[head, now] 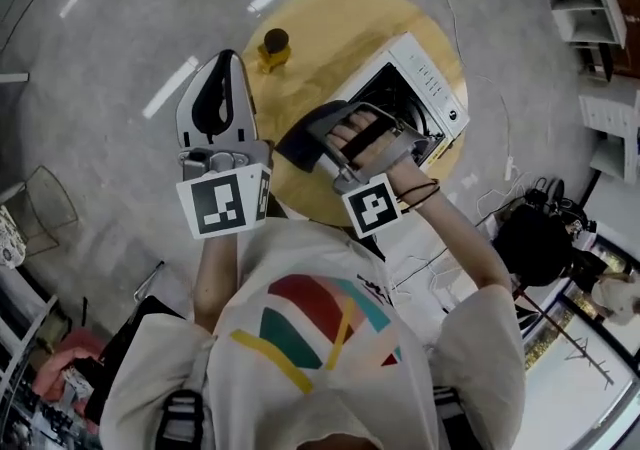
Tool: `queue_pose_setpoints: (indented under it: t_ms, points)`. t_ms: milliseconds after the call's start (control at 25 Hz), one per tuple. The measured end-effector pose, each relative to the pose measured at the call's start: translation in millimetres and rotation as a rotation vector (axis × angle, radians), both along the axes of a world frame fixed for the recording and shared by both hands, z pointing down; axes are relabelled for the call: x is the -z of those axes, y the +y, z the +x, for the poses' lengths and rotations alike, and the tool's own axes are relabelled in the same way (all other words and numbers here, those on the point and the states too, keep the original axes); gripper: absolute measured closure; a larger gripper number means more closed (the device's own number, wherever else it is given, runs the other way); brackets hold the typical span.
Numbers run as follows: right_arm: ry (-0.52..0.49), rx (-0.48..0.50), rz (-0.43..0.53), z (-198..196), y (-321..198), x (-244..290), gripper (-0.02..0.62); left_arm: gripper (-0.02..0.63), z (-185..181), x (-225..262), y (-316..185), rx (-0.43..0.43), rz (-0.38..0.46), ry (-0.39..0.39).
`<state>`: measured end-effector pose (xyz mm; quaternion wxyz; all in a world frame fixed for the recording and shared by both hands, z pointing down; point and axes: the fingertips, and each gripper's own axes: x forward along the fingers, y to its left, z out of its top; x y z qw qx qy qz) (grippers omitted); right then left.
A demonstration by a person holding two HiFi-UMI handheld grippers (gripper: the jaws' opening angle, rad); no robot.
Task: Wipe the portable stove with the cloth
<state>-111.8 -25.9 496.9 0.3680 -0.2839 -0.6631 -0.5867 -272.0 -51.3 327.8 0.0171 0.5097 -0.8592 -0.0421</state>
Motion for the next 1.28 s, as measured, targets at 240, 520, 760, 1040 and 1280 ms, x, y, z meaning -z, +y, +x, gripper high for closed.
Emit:
queue_pose_setpoints:
  t_ms: [240, 520, 760, 1040, 1280]
  points:
    - [0.171, 0.049, -0.109, 13, 17, -29, 0.563, 0.6, -2, -19, 14, 0.065, -0.03, 0.031]
    - [0.207, 0.072, -0.121, 4, 11, -40, 0.562, 0.6, -2, -33, 28, 0.11, -0.046, 0.06]
    - [0.306, 0.033, -0.188, -2, 12, -42, 0.563, 0.6, -4, -33, 39, 0.139, -0.041, 0.063]
    - [0.394, 0.096, -0.058, -3, -18, -52, 0.563, 0.6, -6, -39, 47, 0.158, -0.042, 0.061]
    - [0.399, 0.133, 0.008, 3, -38, -54, 0.563, 0.6, -11, -43, 50, 0.162, -0.052, 0.058]
